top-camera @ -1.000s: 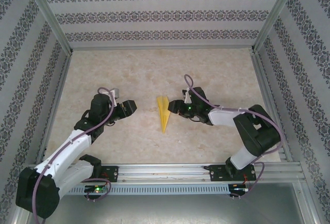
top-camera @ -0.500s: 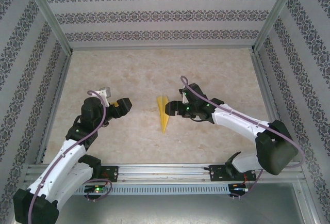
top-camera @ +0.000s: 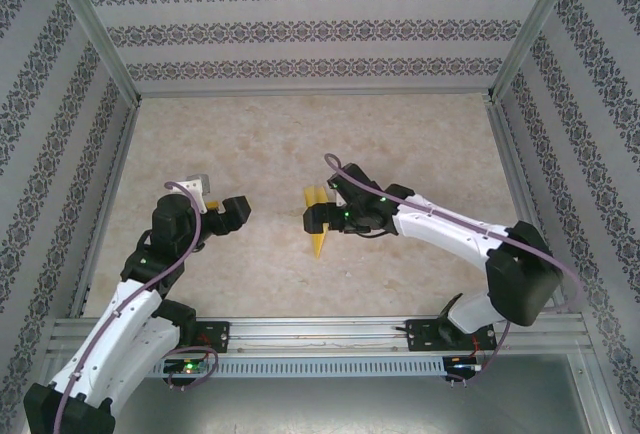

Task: Fold a paper plane with a square sheet of paper (fold left side to right side)
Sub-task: Pick up the paper plane at the center of the table.

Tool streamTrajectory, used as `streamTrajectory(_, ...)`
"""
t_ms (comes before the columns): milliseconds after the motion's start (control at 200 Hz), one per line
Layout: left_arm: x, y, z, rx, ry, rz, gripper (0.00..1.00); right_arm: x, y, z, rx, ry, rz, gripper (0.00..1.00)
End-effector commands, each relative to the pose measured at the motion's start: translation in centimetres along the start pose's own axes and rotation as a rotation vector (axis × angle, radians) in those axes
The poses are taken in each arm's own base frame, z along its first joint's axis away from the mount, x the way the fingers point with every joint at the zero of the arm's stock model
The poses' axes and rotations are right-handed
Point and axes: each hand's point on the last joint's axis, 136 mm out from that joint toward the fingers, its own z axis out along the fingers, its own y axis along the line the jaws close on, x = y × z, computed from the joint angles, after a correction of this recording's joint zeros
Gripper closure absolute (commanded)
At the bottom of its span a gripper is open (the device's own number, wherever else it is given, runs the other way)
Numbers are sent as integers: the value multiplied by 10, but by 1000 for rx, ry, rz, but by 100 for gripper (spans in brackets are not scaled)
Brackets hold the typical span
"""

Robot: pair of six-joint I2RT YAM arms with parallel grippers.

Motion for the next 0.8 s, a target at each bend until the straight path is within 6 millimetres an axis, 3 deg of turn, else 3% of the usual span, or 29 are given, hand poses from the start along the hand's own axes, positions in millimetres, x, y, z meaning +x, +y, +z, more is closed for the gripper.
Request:
streamTrajectory(0,4,11,-4,-49,10,21,8,0,-2,3,67,26,-6,4)
streamTrajectory(530,11,13,-1,-40,29,2,7,-5,3,41,104,113,19,42)
streamTrajectory(794,13,15,-2,-46,35,4,7,-8,-5,56,132,118,40,54)
